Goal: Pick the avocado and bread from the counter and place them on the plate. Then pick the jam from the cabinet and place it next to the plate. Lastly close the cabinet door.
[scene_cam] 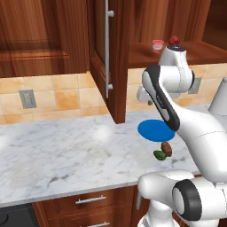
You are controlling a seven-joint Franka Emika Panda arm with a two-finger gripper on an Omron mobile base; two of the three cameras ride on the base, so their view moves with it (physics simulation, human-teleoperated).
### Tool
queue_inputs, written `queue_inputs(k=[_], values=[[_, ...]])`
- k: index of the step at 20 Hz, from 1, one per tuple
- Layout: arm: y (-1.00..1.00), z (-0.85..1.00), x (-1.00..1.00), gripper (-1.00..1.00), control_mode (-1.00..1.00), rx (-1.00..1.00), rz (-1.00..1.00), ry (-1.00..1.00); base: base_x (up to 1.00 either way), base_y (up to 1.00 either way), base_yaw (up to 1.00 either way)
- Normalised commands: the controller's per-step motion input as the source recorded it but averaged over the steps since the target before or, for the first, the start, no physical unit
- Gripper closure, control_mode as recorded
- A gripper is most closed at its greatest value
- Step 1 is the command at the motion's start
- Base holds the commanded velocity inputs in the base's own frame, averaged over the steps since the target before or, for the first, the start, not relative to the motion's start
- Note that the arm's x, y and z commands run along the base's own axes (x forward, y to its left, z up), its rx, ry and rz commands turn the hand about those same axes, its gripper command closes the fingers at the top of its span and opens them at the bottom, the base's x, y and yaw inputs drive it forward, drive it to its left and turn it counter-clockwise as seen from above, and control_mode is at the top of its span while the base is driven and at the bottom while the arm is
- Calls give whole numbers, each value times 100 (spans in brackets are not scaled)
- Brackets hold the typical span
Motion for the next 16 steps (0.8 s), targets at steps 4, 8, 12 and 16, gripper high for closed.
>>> queue_inputs(k=[4, 8, 12, 16], values=[[-3, 7, -10, -100, -100, 0, 0, -2, 0, 0, 0], [-14, 28, -26, -100, -100, 0, 0, -10, 0, 0, 0], [-18, 36, -8, -100, -100, 0, 0, -10, 0, 0, 0], [-10, 44, 0, -100, -100, 0, 0, -10, 0, 0, 0]])
